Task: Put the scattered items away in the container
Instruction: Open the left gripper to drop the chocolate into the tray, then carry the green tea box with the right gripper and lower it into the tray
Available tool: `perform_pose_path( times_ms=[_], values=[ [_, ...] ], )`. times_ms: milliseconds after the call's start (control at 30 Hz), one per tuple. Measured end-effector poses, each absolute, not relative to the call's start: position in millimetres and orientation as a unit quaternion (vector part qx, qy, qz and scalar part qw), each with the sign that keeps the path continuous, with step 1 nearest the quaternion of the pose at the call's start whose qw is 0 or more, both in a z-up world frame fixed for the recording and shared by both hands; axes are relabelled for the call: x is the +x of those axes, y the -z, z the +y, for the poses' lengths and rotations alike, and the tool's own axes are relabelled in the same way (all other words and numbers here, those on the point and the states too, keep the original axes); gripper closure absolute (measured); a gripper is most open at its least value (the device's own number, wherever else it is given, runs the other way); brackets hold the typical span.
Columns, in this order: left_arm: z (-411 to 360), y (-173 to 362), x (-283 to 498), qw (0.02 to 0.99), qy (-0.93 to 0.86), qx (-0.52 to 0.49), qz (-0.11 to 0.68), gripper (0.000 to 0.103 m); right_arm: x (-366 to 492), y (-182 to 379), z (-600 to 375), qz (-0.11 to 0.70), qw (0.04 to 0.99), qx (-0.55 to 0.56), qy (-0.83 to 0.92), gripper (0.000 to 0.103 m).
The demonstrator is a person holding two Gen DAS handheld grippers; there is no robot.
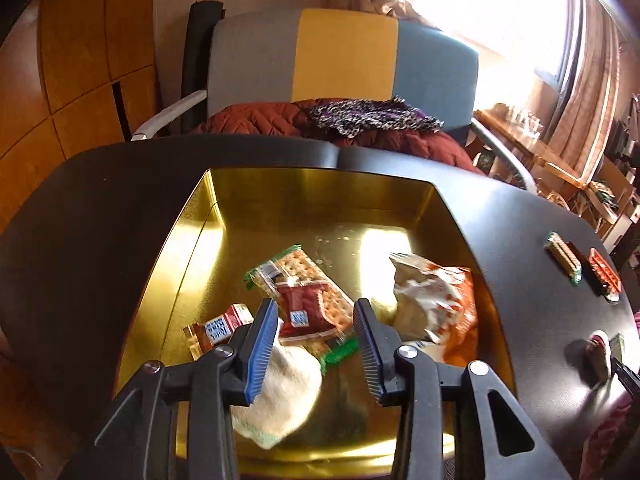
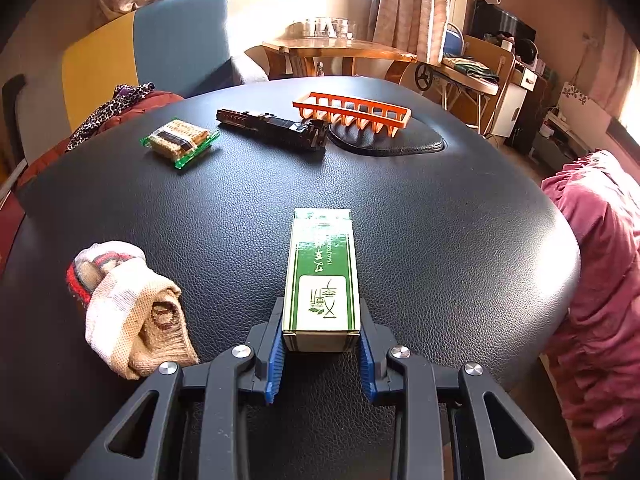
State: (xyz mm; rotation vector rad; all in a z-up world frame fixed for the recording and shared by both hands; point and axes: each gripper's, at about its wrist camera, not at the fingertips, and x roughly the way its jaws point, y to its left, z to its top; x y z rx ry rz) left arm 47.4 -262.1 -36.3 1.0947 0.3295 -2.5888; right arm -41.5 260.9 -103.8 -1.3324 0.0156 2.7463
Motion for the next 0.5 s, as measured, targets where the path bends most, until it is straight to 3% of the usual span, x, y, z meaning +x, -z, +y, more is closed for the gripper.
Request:
perform_pose_path(
  times_ms=[167, 500],
  values=[
    [-242.1, 34.8, 66.8, 0.122, 0.911, 0.376, 0.122, 0.056, -42.1, 99.7, 265.6, 0.032, 0.035, -0.435, -0.899, 0.072],
    [-226.0, 42.6, 74.3, 0.102, 0.906, 0.389, 0.134, 0.056, -35.4, 55.3, 241.2, 0.027, -0.01, -0.386, -0.922, 0.072]
  ],
)
